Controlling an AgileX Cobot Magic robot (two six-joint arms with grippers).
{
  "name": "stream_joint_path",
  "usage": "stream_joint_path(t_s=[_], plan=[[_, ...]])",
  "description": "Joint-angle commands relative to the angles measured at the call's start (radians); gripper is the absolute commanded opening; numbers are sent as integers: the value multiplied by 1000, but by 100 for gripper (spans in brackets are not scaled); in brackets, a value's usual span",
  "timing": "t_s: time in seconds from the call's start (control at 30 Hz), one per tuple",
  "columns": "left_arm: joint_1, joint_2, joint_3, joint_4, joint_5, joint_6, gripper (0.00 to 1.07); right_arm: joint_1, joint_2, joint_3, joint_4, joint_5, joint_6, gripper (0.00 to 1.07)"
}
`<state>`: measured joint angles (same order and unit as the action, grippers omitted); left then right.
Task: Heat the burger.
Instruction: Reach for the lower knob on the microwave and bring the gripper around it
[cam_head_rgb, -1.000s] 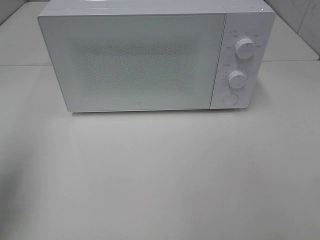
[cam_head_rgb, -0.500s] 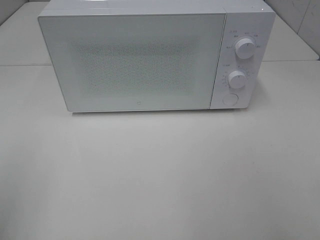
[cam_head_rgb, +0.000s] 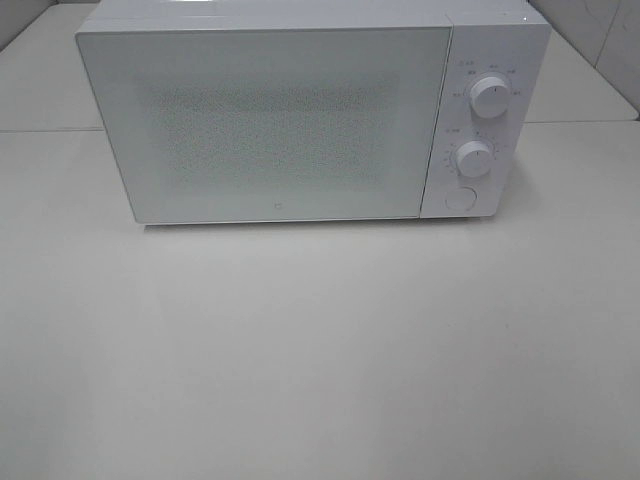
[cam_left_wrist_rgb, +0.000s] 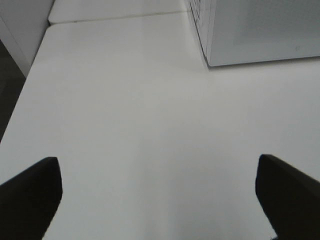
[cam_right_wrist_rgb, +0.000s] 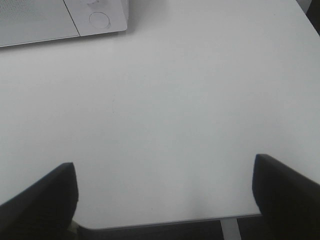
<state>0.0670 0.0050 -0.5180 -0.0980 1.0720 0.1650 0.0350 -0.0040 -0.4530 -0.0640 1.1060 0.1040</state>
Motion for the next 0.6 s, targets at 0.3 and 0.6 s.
stream_joint_path(t_s=[0.3, 0.6], plan=[[2, -28, 2, 27, -1, -95, 101, -4, -29, 1, 4, -3, -7, 91], [2, -28, 2, 27, -2, -97, 101, -4, -29, 1, 4, -3, -7, 91]])
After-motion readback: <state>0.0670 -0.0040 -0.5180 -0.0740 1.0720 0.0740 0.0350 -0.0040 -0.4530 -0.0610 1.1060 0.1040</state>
